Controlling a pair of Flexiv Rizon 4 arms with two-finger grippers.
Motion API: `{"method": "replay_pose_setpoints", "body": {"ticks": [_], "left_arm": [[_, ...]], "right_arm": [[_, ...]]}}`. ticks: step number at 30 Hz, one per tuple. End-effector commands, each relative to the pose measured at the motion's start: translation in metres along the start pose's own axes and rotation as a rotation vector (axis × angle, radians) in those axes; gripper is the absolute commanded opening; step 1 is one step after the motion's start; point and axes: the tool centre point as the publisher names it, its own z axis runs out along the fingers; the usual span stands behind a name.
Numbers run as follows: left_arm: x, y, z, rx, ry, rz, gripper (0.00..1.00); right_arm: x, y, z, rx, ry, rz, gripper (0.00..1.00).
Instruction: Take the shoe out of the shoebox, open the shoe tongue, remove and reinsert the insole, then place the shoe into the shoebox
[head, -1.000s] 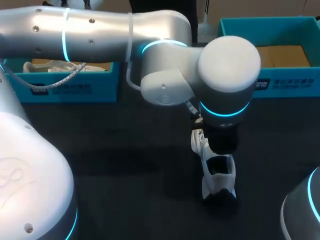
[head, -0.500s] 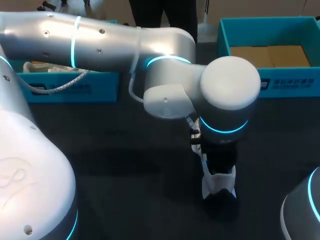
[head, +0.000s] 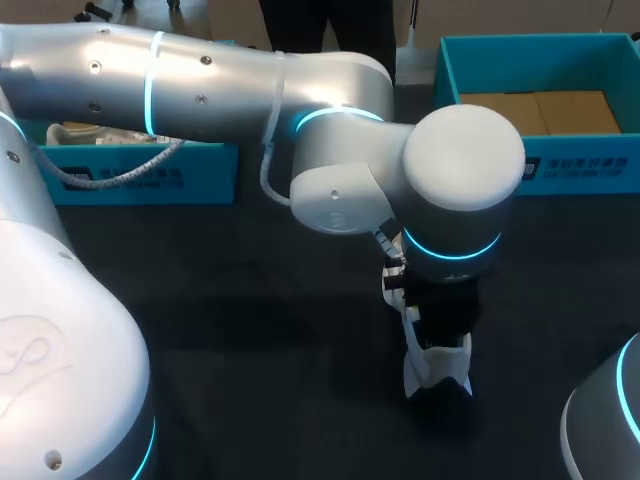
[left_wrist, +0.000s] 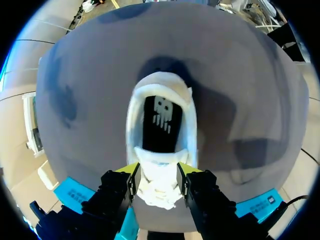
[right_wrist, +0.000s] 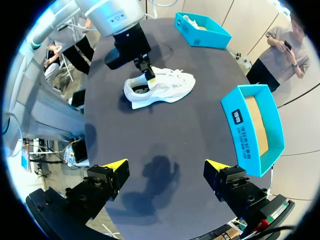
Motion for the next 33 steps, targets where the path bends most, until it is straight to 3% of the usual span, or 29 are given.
{"method": "replay_pose_setpoints", "body": {"ticks": [1, 9, 11, 13, 15, 18, 20, 26, 30, 32, 33], "left_arm": [[-0.01, -0.003, 0.016, 0.003, 0.012, 0.004, 0.48], [-0.007, -0.004, 0.002, -0.009, 0.036, -0.118, 0.48], [-0.006, -0.004, -0.004, -0.01, 0.024, -0.159, 0.49], [-0.004, -0.003, -0.012, 0.017, 0.017, -0.227, 0.6], [-0.003, -0.003, -0.018, 0.016, 0.016, -0.297, 0.58], [-0.001, -0.004, -0.029, -0.017, 0.008, -0.416, 0.62], [0.0, -0.004, -0.035, -0.062, 0.023, -0.529, 0.59], [0.01, -0.01, -0.049, -0.076, 0.064, -0.829, 0.83], [0.018, -0.016, -0.054, -0.086, 0.113, -1.029, 0.78], [0.021, -0.022, -0.058, -0.067, 0.121, -1.044, 0.89], [0.021, -0.022, -0.058, -0.067, 0.121, -1.044, 1.0]], "right_arm": [[-0.002, 0.001, 0.0, 0.004, 0.005, 0.001, 1.0], [-0.002, 0.001, 0.0, 0.004, 0.005, 0.001, 1.0], [-0.002, 0.001, 0.0, 0.004, 0.005, 0.001, 1.0], [-0.002, 0.001, 0.0, 0.004, 0.005, 0.001, 1.0], [-0.002, 0.001, 0.0, 0.004, 0.005, 0.001, 1.0], [-0.002, 0.001, 0.0, 0.004, 0.005, 0.001, 1.0], [-0.002, 0.001, 0.0, 0.004, 0.005, 0.001, 1.0], [-0.002, 0.001, 0.0, 0.004, 0.005, 0.001, 1.0], [-0.002, 0.001, 0.0, 0.004, 0.005, 0.001, 1.0], [-0.002, 0.001, 0.0, 0.004, 0.005, 0.001, 1.0], [-0.002, 0.001, 0.0, 0.004, 0.005, 0.001, 1.0]]}}
